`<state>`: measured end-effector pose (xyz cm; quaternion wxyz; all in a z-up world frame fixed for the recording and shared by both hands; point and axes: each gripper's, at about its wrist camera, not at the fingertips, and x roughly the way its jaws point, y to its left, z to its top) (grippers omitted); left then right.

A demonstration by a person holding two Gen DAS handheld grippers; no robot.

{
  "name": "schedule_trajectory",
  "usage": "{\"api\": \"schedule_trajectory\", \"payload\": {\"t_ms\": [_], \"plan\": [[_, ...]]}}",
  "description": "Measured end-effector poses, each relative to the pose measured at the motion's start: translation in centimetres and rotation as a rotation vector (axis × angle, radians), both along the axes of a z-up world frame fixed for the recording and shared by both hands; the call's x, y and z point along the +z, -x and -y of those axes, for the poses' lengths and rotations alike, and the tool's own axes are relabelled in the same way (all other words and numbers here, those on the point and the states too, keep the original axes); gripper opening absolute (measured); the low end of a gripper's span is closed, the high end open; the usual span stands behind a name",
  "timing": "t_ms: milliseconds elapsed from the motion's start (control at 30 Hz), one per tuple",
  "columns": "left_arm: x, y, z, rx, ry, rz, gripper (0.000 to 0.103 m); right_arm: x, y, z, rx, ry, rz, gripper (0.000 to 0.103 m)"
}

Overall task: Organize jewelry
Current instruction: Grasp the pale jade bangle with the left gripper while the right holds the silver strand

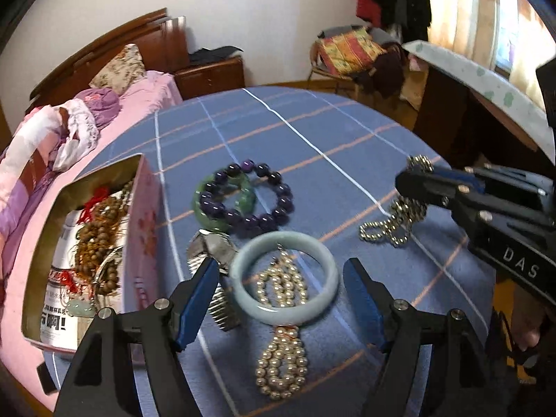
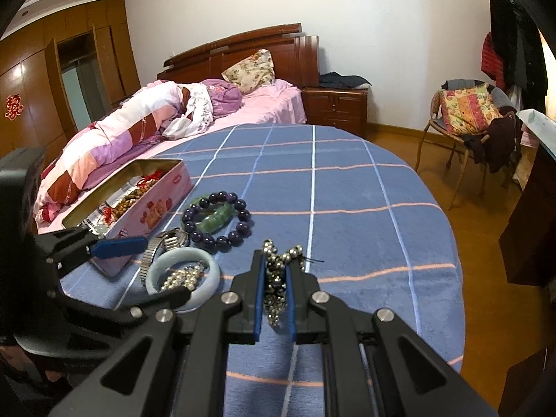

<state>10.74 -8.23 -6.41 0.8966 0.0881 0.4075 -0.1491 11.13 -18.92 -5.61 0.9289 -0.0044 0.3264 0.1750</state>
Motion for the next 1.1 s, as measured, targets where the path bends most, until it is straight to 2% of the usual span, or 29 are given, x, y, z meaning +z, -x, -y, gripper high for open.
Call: {"api": "schedule_trajectory", "payload": {"t_ms": [167,267,633,900,1100], "plan": [[-1.0,-0.9,0.3,0.000,-0.008,-0.055,0.074,0.0,0.2,-0.4,0.012,0.000,0.003,0.014],[-1.3,-1.2,0.6,0.002,-0.015,-0.058,0.074,0.0,0.2,-0.6,0.018,0.001,0.006,0.014],[-1.4,-1.4,0.0,-0.004,0.056,-0.061,0.074,0.1,0.4,-0.6,0.016,-0.005,0.013,0.014],[0.7,-0.1,-0.9,0.014,0.079,0.017,0.073,0.3,0.5,-0.5,0.023,-0.010,0.017,0.014],[1.6,0.4,-1.4,0.011,0.098,0.040,0.073,0.4,0.5,-0.7,0.026,-0.005,0.017,0.014]]}}
